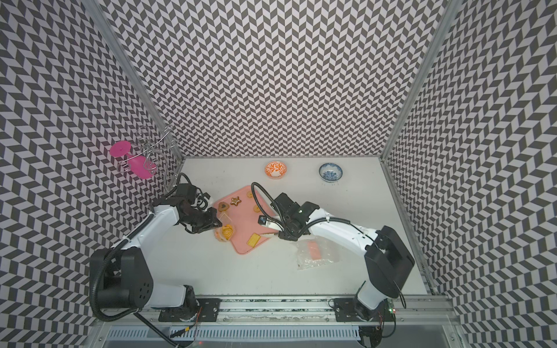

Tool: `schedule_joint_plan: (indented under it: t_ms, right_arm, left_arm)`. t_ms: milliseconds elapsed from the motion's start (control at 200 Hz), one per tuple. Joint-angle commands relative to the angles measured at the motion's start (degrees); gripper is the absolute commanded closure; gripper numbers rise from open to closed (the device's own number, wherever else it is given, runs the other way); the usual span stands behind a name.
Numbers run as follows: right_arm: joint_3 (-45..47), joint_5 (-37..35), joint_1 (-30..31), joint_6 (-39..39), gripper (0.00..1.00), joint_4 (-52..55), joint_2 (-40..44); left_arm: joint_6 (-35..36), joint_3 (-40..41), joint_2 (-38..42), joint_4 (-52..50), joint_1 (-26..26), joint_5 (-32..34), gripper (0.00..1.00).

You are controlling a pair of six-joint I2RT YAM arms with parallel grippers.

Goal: Put the cookies into a resealable bag to prevent moisture
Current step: Pick up the cookie from the tray.

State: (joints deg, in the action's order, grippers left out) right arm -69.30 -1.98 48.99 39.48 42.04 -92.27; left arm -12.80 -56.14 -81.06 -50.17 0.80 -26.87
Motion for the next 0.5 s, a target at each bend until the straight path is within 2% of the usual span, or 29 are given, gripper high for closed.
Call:
schedule_joint_plan:
  t_ms: [0, 356, 496]
  right_arm:
    - [-2.7, 0.3, 1.3, 2.2, 0.54, -1.0, -0.8]
    - [-5.8, 3.4, 4.0, 2.8, 0.54, -1.5, -2.8]
    - [-3.3, 1.1, 4.2, 3.3, 0.52, -1.3, -0.1]
  left_arm:
    - [1.0, -0.2, 1.5, 0.0, 0.2, -0.4, 1.00]
    - [1.1, 0.1, 1.3, 0.3, 0.2, -0.6, 1.00]
    - [1.0, 0.2, 1.3, 0.6, 0.2, -0.5, 1.00]
